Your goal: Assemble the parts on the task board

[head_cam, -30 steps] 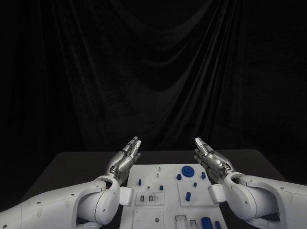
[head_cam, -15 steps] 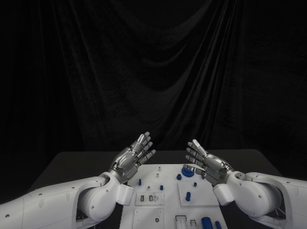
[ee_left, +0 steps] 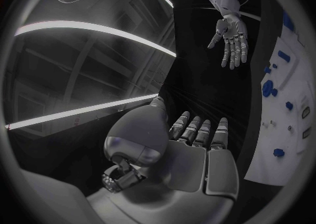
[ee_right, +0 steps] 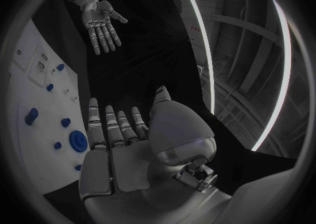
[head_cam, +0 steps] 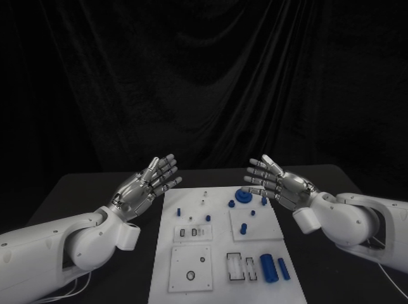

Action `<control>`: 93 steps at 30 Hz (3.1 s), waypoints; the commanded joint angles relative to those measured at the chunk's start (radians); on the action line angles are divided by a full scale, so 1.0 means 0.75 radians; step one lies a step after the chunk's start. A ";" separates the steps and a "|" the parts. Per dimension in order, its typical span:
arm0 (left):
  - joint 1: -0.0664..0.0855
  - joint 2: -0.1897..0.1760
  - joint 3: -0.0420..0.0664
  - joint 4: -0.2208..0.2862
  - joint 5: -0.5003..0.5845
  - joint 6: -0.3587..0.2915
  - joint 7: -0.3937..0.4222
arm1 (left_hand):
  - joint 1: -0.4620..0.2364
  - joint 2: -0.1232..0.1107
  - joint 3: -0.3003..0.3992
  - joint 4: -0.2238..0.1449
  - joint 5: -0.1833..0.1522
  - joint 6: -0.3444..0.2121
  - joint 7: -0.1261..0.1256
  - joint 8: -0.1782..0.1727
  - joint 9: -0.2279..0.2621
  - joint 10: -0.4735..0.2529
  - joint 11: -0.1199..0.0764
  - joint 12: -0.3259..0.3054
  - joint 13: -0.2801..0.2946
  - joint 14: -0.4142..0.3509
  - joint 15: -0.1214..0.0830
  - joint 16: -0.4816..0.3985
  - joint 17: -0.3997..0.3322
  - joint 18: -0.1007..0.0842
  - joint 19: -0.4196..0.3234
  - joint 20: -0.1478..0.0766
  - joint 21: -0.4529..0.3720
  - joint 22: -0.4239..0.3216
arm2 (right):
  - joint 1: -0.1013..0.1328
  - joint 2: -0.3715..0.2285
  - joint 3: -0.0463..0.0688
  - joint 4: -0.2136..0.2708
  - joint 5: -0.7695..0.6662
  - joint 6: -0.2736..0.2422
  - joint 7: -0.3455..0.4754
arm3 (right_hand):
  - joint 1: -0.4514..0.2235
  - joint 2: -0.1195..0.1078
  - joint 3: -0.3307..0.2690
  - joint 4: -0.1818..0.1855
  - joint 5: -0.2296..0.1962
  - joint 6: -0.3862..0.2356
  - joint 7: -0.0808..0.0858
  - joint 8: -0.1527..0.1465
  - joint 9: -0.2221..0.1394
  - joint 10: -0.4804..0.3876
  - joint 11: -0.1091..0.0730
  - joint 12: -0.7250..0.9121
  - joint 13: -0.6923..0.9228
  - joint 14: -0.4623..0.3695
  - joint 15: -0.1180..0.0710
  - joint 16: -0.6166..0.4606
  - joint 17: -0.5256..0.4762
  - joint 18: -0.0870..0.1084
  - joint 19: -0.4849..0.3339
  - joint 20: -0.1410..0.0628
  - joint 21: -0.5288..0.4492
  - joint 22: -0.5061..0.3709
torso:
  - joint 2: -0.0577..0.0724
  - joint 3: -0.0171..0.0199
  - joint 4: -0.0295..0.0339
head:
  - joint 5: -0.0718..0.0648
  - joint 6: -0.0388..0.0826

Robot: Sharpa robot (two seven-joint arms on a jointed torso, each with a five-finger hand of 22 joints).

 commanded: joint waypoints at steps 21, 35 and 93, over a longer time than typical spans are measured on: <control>0.005 -0.161 0.003 0.131 0.033 -0.034 0.199 | 0.056 -0.002 0.018 -0.003 0.116 0.189 0.074 0.059 0.033 0.018 -0.039 0.079 0.007 0.040 -0.017 0.029 0.013 0.017 0.016 0.002 0.015 0.002 | 0.250 -0.028 0.005 0.034 -1.302 -0.083 -0.419 | 0.446 -0.057 0.271 -0.388 -0.045 0.569 0.178 -0.014 0.025 0.510 0.106 0.379 0.056 0.849 -0.054 0.430 0.182 -0.043 0.620 -0.162 0.858 0.463 | 0.084 -0.0313 0.0312 | -0.032 -0.265; 0.004 -0.217 0.003 0.194 0.034 -0.025 0.229 | 0.082 -0.002 0.045 -0.005 0.149 0.181 0.078 0.055 0.035 0.001 -0.017 0.087 0.005 0.025 -0.011 0.023 0.009 0.015 0.002 0.004 0.006 -0.003 | 0.249 0.131 0.005 -0.020 -2.541 -0.286 -0.652 | 0.478 -0.267 0.504 -0.286 0.205 0.793 0.086 -0.182 0.047 0.749 0.015 0.205 0.007 1.140 -0.180 0.892 0.374 -0.130 1.201 -0.215 1.580 1.501 | 0.151 -0.0552 0.0489 | -0.082 -0.254; 0.003 -0.215 0.002 0.159 0.034 0.060 0.222 | 0.188 -0.010 0.094 -0.067 0.292 0.219 0.073 0.073 0.053 -0.009 -0.009 0.117 0.007 0.024 0.018 0.028 0.007 0.015 0.002 0.021 0.003 -0.004 | 0.104 0.237 0.005 -0.178 -2.811 -0.370 -0.592 | 0.269 -0.468 0.773 -0.084 0.307 0.907 0.054 -0.310 0.253 0.862 0.001 0.128 0.138 1.228 -0.195 1.041 0.493 -0.169 1.301 -0.229 1.676 1.739 | 0.190 -0.0772 0.0616 | -0.096 -0.228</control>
